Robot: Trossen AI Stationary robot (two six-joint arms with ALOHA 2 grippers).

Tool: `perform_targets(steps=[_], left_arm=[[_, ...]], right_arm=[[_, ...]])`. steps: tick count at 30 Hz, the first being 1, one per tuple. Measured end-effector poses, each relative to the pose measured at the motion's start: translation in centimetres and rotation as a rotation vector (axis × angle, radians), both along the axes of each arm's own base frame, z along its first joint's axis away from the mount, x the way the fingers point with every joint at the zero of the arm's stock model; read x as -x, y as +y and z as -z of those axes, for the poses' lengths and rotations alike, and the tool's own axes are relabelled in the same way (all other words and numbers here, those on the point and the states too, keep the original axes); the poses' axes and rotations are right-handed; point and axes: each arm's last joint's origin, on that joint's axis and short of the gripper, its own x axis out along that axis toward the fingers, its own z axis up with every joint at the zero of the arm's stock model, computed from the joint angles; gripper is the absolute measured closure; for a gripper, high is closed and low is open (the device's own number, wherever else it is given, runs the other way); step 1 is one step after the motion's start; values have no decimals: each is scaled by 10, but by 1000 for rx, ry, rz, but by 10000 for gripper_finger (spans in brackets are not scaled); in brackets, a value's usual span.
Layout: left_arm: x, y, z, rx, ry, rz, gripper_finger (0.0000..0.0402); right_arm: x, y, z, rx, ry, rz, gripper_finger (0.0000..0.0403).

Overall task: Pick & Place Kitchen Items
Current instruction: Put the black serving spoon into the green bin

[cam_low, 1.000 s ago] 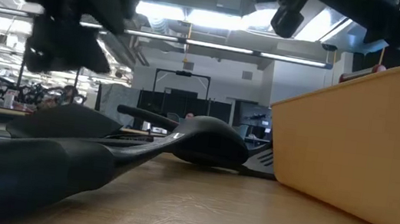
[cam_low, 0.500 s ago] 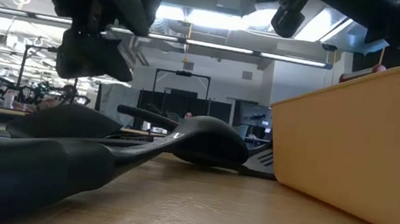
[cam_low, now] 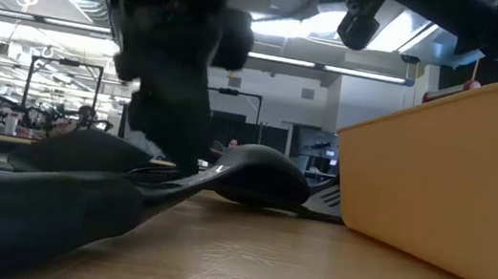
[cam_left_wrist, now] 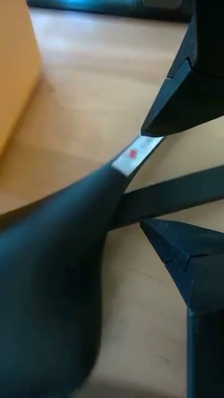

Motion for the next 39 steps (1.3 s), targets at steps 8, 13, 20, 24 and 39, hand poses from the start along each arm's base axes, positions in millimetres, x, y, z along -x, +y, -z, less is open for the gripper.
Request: perform_targets(steps=[8,13,20,24,39], left_arm=[[-19,-12,-5,6,-69,44,178],[-17,-13,-4,0,-58,32,178],[-20,-12,-6,-10,-91,-15,178],[-22,-7,-3,-9,-82,-59,178],[-28,12,-3,-7,-97,-116,178]], right_arm=[[0,0,0,-1,4,0,151],[0,0,0,-1,3,0,151],[0,0,0,-1,3,0,151],[0,0,0,-1,3,0,151],[0,0,0,-1,3,0,151]])
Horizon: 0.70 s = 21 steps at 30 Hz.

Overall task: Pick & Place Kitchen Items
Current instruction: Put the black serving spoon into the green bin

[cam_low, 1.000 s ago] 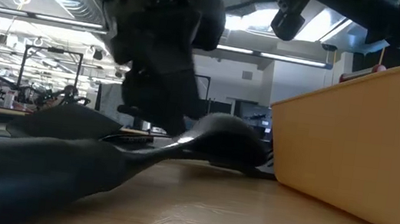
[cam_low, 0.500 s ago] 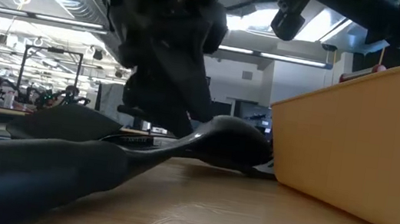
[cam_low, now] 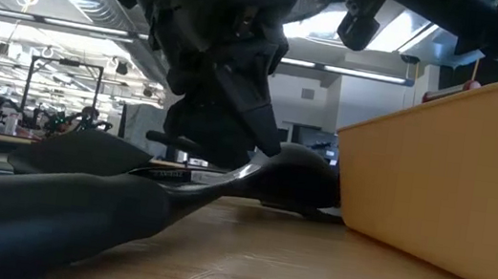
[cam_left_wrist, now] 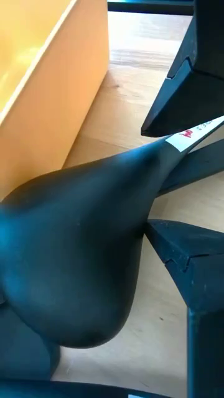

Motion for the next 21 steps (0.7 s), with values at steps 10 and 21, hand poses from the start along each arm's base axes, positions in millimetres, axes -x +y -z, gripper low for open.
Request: perform_targets(steps=[10,21], left_arm=[[-13,-7,30,111,-12,7,178],[-12,-3,25,120,-9,-32,237]], right_arm=[[0,0,2,2,22,0,151],[0,1,3,3,29,-4,151]])
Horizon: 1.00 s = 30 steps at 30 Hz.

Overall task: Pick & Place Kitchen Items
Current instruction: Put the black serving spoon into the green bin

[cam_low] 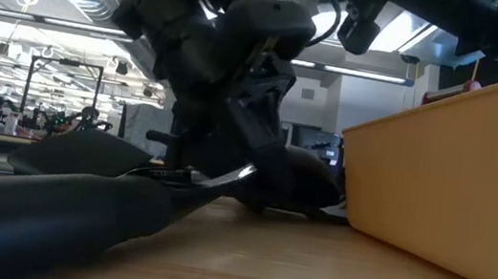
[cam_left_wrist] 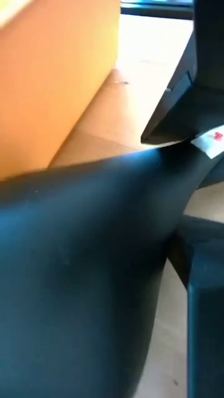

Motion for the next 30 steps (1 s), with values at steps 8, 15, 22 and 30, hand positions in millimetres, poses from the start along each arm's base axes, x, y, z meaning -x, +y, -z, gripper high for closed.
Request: perform_targets(steps=[8,15,22,30], left_arm=[[1,-4,-7,97,2,21,386],[11,0,-39,38,-39,-17,396],[33,21,-86,-63,-62,-116,397],[56,55,-149,-55,-259,-355,397]], right_arm=[[0,0,0,0,0,0,151],[0,0,0,0,3,0,151],[0,0,0,-1,-4,0,151],[1,1,-3,-113,-5,-28,151]])
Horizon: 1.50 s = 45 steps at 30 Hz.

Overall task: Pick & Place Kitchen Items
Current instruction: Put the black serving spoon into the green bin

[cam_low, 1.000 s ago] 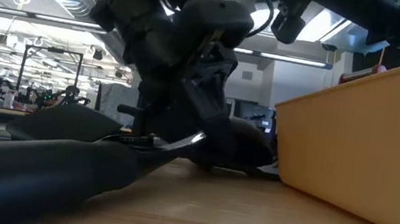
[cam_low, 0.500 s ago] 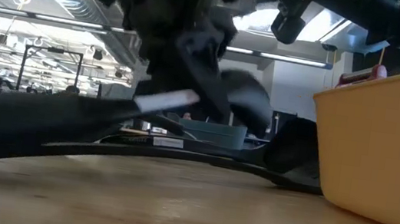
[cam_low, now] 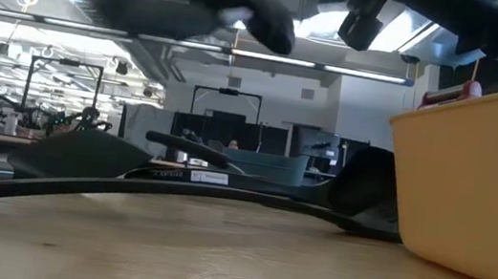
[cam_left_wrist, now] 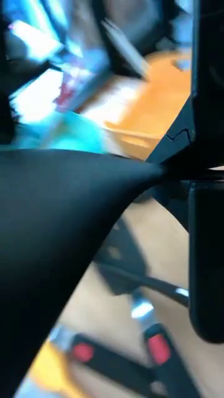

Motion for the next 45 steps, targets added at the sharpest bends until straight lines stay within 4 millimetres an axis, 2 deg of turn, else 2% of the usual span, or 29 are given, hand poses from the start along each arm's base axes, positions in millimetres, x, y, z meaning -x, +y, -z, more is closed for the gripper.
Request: perform_targets(steps=[5,8,15,24,33,40,43,45], left_arm=[[7,19,-35,-5,-250,-48,398],[8,28,-46,15,-403,-38,398],[9,45,-46,59,-691,35,398],[24,53,-41,104,-973,73,398],[24,56,-42,120,-1047,160,398],[21,65,-40,187,-1217,256,398],[25,67,-42,198,-1339,330,398],[24,69,-41,208,-1343,376,398]], right_arm=[[2,3,-5,-71,-34,-25,151],[3,5,-8,-69,-72,-33,151],[5,10,-13,-73,-118,-49,151],[5,10,-13,-65,-123,-20,151],[4,5,-15,-153,-125,163,151],[-9,9,-48,-169,-175,184,151],[-17,12,-64,-110,-153,197,151],[-22,14,-74,-76,-139,204,151]])
